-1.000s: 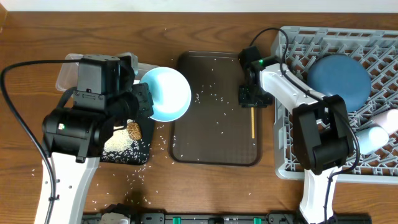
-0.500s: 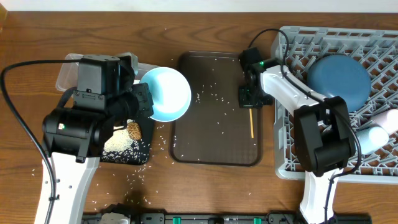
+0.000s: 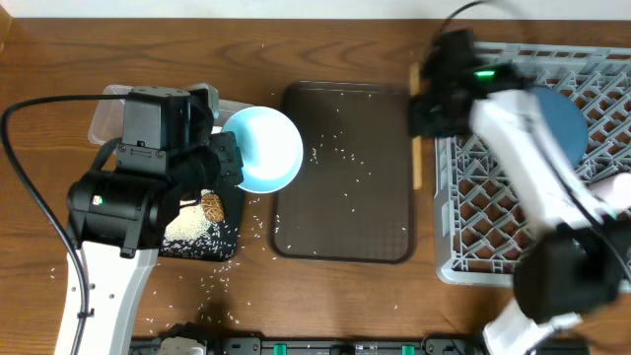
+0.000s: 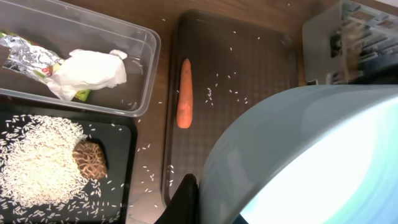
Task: Sort waste into correct bins and load items into the dishwasher rack
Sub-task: 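Grasp the remaining chopstick with the right gripper and place it in the rack, then reach the right gripper to the bowl held by the left gripper and grasp it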
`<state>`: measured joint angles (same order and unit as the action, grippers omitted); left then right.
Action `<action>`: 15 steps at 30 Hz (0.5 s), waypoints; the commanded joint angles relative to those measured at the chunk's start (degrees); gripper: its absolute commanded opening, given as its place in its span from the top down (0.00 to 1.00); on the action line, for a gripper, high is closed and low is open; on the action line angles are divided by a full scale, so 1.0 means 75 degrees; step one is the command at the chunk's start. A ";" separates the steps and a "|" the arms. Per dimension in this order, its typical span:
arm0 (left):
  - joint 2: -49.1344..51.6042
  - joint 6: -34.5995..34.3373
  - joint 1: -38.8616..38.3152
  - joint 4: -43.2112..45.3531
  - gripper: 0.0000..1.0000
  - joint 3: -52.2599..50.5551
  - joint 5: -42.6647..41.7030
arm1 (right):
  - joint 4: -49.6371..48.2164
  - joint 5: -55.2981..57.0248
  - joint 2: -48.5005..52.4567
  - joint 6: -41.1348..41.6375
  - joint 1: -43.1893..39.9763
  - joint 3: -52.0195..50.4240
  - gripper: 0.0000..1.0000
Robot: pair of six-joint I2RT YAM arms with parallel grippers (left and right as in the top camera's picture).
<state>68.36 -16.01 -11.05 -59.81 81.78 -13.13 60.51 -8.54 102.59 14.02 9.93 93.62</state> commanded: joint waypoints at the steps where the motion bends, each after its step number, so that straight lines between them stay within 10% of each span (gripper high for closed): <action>1: 0.0015 0.0134 -0.0009 -0.0009 0.94 0.0128 0.0093 | 0.0268 0.0015 -0.0425 -0.0560 -0.0664 0.0061 0.99; 15: 0.0017 0.0134 -0.0009 0.0117 0.94 0.0128 0.0093 | 0.0592 0.0396 0.0475 -0.0944 -0.1271 -0.0525 0.98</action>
<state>68.36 -16.01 -11.05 -59.11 81.78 -13.13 65.12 -6.55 105.38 8.21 -0.19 89.95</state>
